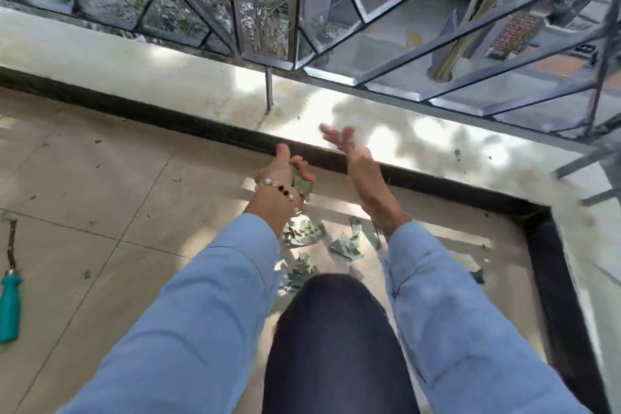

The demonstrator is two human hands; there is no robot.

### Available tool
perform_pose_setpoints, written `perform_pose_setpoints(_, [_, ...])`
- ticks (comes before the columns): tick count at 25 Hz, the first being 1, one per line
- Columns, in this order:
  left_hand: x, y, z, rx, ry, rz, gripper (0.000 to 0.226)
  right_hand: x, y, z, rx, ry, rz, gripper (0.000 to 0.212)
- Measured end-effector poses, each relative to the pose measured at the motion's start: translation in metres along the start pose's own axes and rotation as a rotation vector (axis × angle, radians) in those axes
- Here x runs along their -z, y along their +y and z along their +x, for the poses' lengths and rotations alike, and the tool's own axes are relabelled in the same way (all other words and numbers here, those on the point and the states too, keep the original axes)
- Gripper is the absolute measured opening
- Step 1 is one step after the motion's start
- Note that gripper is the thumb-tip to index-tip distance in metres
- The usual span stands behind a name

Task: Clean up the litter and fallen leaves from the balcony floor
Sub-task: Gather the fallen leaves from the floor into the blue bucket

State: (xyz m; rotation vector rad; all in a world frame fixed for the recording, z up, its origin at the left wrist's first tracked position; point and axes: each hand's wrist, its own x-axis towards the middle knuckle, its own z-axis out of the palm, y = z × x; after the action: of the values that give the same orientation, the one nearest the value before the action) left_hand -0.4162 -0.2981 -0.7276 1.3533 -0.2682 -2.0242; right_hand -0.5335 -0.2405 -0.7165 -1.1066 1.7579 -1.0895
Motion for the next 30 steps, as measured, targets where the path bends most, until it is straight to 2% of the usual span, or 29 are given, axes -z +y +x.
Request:
perform_pose_setpoints(1, [0.005, -0.004, 0.006, 0.016, -0.005, 0.027, 0.048, 0.014, 0.028, 0.002, -0.073, 0.185, 0.021, 0.045])
perform_pose_setpoints(2, [0.013, -0.007, 0.01, 0.031, 0.02, 0.068, 0.049, 0.026, 0.062, 0.004, -0.179, 0.312, -0.121, 0.035])
perform_pose_setpoints(3, [0.028, -0.01, 0.016, 0.031, 0.066, 0.118, 0.05, 0.035, 0.097, 0.004, -0.283, 0.344, -0.311, 0.029])
perform_pose_setpoints(5, [0.054, -0.013, 0.025, 0.029, 0.162, 0.168, 0.051, 0.038, 0.155, 0.0, -0.415, 0.228, -0.582, 0.033])
perform_pose_setpoints(7, [0.075, -0.013, 0.032, 0.016, 0.207, 0.184, 0.049, 0.028, 0.19, -0.004, -0.388, 0.102, -0.812, 0.032])
perform_pose_setpoints(8, [0.083, -0.013, 0.033, 0.011, 0.218, 0.176, 0.048, 0.024, 0.198, -0.006, -0.326, 0.115, -0.91, 0.028])
perform_pose_setpoints(10, [0.098, -0.013, 0.038, 0.011, 0.254, 0.179, 0.046, 0.019, 0.197, -0.007, -0.254, 0.266, -0.908, 0.02])
perform_pose_setpoints(12, [0.11, -0.016, 0.043, 0.025, 0.298, 0.181, 0.046, 0.008, 0.181, -0.007, -0.166, 0.428, -0.7, 0.024])
perform_pose_setpoints(13, [0.115, -0.019, 0.045, 0.036, 0.314, 0.163, 0.046, -0.003, 0.172, -0.006, -0.093, 0.449, -0.632, 0.026])
perform_pose_setpoints(15, [0.123, -0.025, 0.048, 0.057, 0.347, 0.123, 0.046, -0.032, 0.154, 0.0, 0.071, 0.326, -0.542, 0.021])
perform_pose_setpoints(17, [0.129, -0.028, 0.046, 0.056, 0.382, 0.113, 0.044, -0.066, 0.141, 0.006, 0.006, 0.062, -0.431, 0.024])
perform_pose_setpoints(19, [0.133, -0.026, 0.042, 0.044, 0.395, 0.12, 0.045, -0.097, 0.139, 0.009, 0.029, -0.142, -0.792, 0.036])
perform_pose_setpoints(21, [0.137, -0.022, 0.039, 0.024, 0.403, 0.147, 0.046, -0.121, 0.147, 0.002, 0.151, -0.251, -0.986, 0.041])
perform_pose_setpoints(22, [0.139, -0.022, 0.039, 0.014, 0.408, 0.159, 0.046, -0.128, 0.15, -0.002, 0.167, -0.273, -0.963, 0.04])
perform_pose_setpoints(24, [0.145, -0.021, 0.041, 0.002, 0.42, 0.173, 0.046, -0.132, 0.155, -0.001, 0.088, -0.299, -0.817, 0.038])
perform_pose_setpoints(26, [0.151, -0.023, 0.044, 0.006, 0.424, 0.177, 0.047, -0.129, 0.151, 0.007, -0.002, -0.227, -0.669, 0.03])
perform_pose_setpoints(28, [0.152, -0.026, 0.047, 0.023, 0.395, 0.176, 0.05, -0.118, 0.138, 0.012, -0.134, -0.092, -0.36, 0.022])
perform_pose_setpoints(30, [0.149, -0.031, 0.052, 0.025, 0.329, 0.175, 0.056, -0.104, 0.118, 0.01, -0.19, -0.067, 0.09, 0.025])
